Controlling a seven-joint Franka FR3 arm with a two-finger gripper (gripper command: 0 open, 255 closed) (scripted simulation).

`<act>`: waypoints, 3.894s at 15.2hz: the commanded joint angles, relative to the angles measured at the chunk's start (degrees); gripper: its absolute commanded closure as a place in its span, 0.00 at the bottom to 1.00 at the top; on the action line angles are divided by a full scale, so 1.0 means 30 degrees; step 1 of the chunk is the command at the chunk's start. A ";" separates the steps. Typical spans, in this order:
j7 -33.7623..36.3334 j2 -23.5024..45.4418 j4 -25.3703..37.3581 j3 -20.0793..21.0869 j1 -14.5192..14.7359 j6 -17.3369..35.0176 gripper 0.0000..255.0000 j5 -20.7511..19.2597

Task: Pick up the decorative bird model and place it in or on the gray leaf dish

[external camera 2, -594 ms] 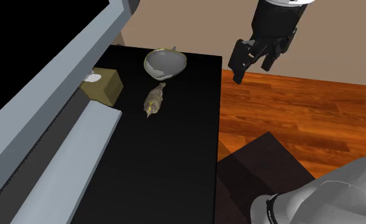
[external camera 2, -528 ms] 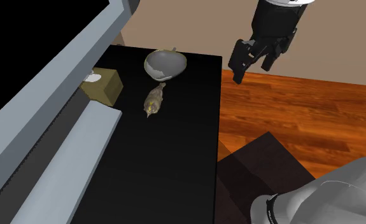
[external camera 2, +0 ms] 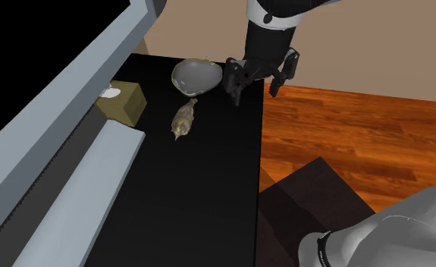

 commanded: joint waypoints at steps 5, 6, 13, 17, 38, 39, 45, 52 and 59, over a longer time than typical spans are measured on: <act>0.3666 0.3313 0.1181 0.1537 0.0122 0.2436 0.00 0.1396; 0.4259 0.3948 0.1503 0.1767 0.0137 0.2817 0.00 0.1554; 0.8347 0.8669 0.4470 0.3054 0.0216 0.5127 0.00 0.2035; 0.8758 0.9447 0.4359 0.3213 0.0307 0.6083 0.00 0.2040; 0.8776 0.9955 0.3706 0.3339 0.0400 0.7257 1.00 0.2056; 0.8776 0.9957 0.3707 0.3339 0.0400 0.7257 1.00 0.2055; 0.8936 0.9355 0.4649 0.3271 0.0357 0.5727 1.00 0.2025; 0.9138 0.8844 0.5929 0.3190 0.0309 0.3951 1.00 0.1970; 0.9359 0.8538 0.7406 0.3114 0.0264 0.2184 1.00 0.1900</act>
